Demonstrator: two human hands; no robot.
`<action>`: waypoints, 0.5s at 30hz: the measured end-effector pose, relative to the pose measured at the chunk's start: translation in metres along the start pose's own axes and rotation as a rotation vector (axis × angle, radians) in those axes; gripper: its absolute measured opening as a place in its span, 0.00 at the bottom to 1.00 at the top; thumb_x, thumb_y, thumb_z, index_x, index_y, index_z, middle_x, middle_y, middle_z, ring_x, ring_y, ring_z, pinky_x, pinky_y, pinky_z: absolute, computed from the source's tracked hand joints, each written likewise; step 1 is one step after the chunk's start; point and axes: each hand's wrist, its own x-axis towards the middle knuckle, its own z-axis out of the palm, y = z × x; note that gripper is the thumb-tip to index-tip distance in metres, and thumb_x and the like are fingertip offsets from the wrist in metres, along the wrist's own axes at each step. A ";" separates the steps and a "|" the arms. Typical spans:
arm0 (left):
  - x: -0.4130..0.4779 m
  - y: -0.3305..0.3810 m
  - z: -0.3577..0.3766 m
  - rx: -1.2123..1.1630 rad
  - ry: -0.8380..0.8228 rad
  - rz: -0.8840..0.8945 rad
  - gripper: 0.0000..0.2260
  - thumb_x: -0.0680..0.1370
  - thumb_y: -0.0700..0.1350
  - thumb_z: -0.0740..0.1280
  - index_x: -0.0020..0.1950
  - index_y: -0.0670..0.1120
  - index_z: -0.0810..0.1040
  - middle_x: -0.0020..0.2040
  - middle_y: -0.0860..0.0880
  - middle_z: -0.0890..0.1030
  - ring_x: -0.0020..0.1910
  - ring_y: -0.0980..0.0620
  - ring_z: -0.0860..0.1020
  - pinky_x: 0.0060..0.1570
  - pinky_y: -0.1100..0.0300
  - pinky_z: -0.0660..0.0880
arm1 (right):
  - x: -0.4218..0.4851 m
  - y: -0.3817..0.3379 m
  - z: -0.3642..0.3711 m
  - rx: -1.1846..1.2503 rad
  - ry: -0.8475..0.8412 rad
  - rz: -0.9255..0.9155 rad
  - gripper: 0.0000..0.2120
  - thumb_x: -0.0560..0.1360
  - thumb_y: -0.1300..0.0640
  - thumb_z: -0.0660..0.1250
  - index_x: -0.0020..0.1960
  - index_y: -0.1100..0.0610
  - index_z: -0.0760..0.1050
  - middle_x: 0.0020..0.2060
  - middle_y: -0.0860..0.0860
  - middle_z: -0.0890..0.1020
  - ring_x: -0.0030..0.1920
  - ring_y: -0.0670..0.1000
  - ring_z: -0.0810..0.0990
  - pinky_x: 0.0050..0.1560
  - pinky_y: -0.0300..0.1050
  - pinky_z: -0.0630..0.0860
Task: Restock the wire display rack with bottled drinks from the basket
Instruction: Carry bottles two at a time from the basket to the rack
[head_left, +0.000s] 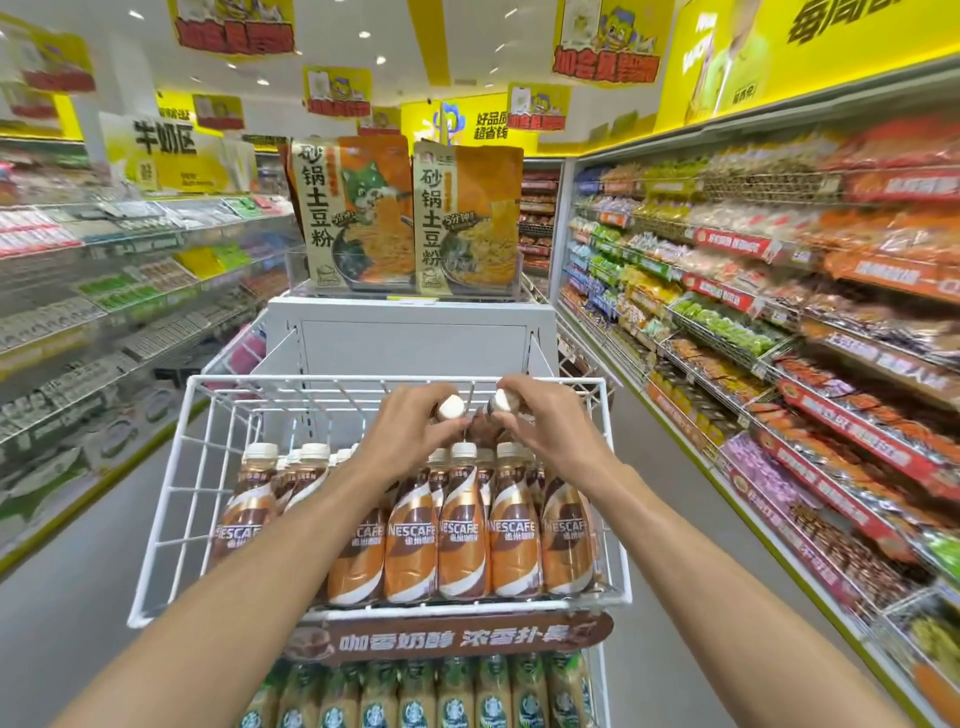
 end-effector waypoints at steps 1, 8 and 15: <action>0.000 -0.002 -0.001 -0.019 -0.015 -0.033 0.08 0.76 0.51 0.74 0.44 0.48 0.81 0.37 0.52 0.83 0.38 0.52 0.80 0.41 0.50 0.79 | 0.000 0.002 0.006 -0.004 -0.010 0.006 0.10 0.76 0.61 0.76 0.55 0.59 0.79 0.38 0.43 0.75 0.37 0.47 0.75 0.40 0.32 0.67; 0.009 -0.012 0.002 -0.101 -0.058 -0.132 0.11 0.72 0.53 0.76 0.38 0.46 0.82 0.34 0.49 0.83 0.38 0.48 0.81 0.39 0.47 0.79 | 0.006 0.017 0.021 0.007 -0.076 0.137 0.11 0.77 0.56 0.75 0.57 0.56 0.79 0.37 0.44 0.76 0.36 0.45 0.73 0.38 0.40 0.69; 0.010 -0.012 0.007 -0.084 -0.048 -0.068 0.10 0.74 0.49 0.76 0.37 0.46 0.81 0.32 0.50 0.81 0.36 0.49 0.80 0.38 0.50 0.76 | 0.014 0.021 0.023 -0.019 -0.099 0.131 0.12 0.77 0.54 0.75 0.57 0.56 0.79 0.41 0.46 0.76 0.40 0.49 0.74 0.42 0.42 0.70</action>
